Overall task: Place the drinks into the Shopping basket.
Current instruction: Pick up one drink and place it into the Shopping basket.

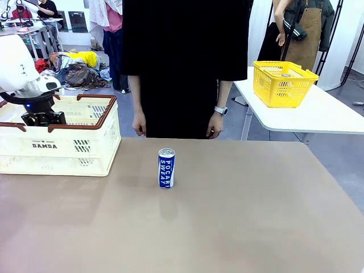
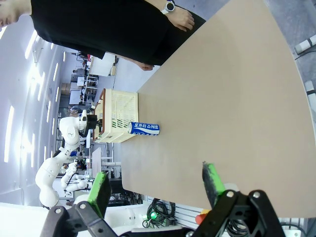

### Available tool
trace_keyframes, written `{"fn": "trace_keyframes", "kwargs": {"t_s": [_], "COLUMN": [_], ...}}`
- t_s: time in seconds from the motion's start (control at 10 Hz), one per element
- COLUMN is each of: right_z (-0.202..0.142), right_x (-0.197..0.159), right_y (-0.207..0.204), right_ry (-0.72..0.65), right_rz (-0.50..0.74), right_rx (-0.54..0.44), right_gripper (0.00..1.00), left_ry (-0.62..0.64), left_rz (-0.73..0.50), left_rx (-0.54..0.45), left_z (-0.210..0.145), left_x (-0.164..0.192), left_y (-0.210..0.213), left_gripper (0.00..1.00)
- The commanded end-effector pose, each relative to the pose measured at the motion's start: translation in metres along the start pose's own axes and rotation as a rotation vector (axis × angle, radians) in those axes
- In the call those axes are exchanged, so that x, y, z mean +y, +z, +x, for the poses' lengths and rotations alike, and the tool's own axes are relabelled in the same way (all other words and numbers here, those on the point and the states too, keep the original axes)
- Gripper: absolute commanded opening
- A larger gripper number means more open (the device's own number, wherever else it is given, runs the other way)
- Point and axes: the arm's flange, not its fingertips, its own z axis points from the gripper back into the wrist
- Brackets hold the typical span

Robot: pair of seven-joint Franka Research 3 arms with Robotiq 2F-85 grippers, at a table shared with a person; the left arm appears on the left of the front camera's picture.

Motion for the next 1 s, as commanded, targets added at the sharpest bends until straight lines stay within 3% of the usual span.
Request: {"fn": "trace_keyframes", "kwargs": {"t_s": [0.0,0.7,0.9], "right_z": [0.002,0.002,0.002], "right_x": [0.001,0.001,0.001], "right_y": [0.001,0.001,0.001], "right_ry": [0.022,0.022,0.022], "right_rz": [0.022,0.022,0.022], "right_rx": [-0.006,-0.006,-0.006], "right_gripper": [1.00,1.00,1.00], "left_ry": [-0.015,-0.018,-0.054], "left_rz": [-0.028,-0.018,-0.030], "left_rx": [0.006,-0.013,-0.057], "left_z": [0.002,-0.001,-0.005], "left_x": [0.003,0.001,-0.004], "left_y": [0.004,0.010,0.057], "left_gripper": [1.00,1.00,1.00]}}
